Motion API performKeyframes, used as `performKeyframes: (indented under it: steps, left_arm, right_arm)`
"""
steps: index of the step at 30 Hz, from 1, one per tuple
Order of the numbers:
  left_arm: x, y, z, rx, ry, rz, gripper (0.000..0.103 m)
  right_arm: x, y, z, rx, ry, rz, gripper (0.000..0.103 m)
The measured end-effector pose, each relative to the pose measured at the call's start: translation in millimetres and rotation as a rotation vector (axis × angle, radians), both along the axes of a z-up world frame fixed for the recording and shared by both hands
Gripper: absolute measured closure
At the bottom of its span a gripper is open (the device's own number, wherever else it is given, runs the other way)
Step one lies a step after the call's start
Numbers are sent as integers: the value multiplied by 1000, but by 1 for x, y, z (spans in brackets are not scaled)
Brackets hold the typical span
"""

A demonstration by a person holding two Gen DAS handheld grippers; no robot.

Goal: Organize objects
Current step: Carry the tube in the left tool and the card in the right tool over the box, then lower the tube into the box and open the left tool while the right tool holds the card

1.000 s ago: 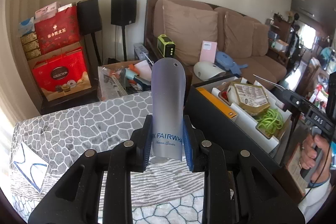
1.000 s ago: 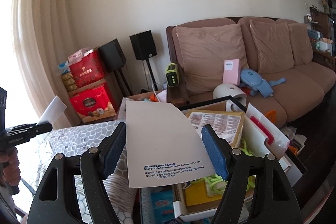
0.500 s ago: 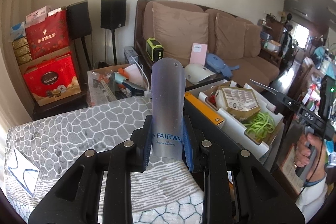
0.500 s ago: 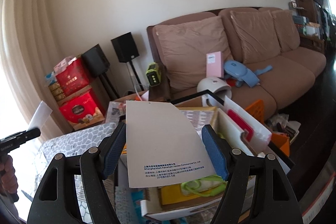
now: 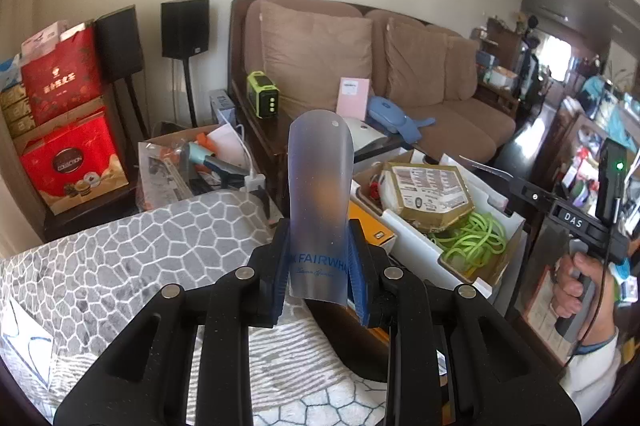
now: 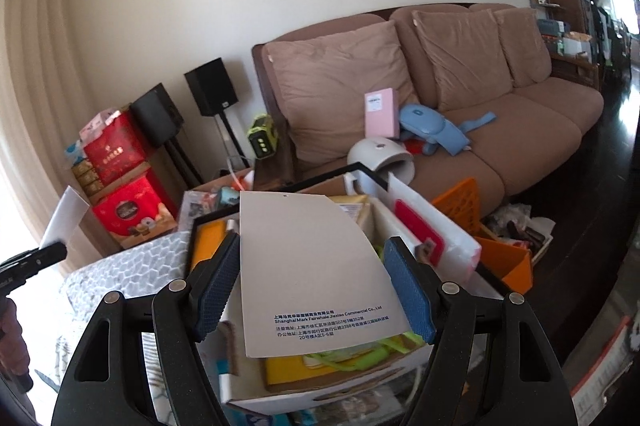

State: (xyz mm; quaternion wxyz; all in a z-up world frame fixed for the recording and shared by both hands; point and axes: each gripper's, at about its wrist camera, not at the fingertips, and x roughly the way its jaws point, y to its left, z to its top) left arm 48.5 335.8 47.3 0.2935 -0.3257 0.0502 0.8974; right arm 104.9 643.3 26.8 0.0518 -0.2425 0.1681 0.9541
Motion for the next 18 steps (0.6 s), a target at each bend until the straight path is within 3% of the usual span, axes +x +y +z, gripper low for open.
performKeyframes:
  steps: [18]
  left_arm:
    - [-5, 78, -5, 36, -38, -141, 78]
  right_arm:
    - [1, 23, -15, -32, -64, -36, 28]
